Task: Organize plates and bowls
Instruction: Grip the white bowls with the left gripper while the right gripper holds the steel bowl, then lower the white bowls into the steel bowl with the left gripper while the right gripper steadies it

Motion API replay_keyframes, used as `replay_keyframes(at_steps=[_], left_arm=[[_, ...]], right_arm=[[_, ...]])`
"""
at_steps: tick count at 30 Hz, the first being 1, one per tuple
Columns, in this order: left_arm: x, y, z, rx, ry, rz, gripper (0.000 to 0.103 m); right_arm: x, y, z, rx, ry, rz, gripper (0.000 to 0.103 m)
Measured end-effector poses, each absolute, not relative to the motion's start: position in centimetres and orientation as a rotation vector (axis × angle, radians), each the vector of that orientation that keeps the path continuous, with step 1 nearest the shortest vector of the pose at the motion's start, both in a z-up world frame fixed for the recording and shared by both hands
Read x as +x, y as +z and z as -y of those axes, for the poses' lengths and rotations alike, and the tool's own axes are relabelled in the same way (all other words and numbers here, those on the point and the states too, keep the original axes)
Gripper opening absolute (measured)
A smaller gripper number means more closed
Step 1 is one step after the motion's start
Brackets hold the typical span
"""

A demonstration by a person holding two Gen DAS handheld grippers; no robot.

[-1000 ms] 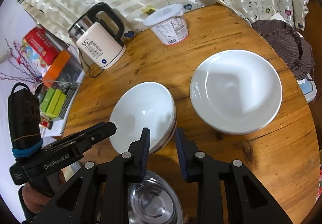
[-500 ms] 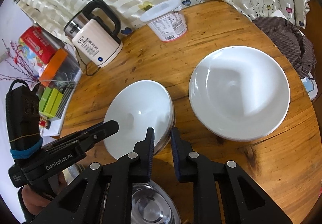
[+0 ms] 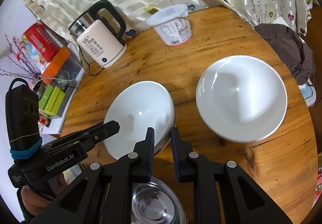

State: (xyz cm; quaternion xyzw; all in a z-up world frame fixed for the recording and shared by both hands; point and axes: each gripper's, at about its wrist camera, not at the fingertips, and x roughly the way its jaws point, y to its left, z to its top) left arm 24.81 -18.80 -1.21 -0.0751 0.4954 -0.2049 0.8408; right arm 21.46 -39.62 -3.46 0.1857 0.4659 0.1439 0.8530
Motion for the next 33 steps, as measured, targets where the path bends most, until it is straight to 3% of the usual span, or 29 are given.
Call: replay_keyframes(at_steps=[33], left_arm=[[16.9,3.6,17.7,-0.144,-0.476,-0.973,0.026]], right_arm=[[13.1,2.0,39.0,0.368,0.301,-0.901,0.016]])
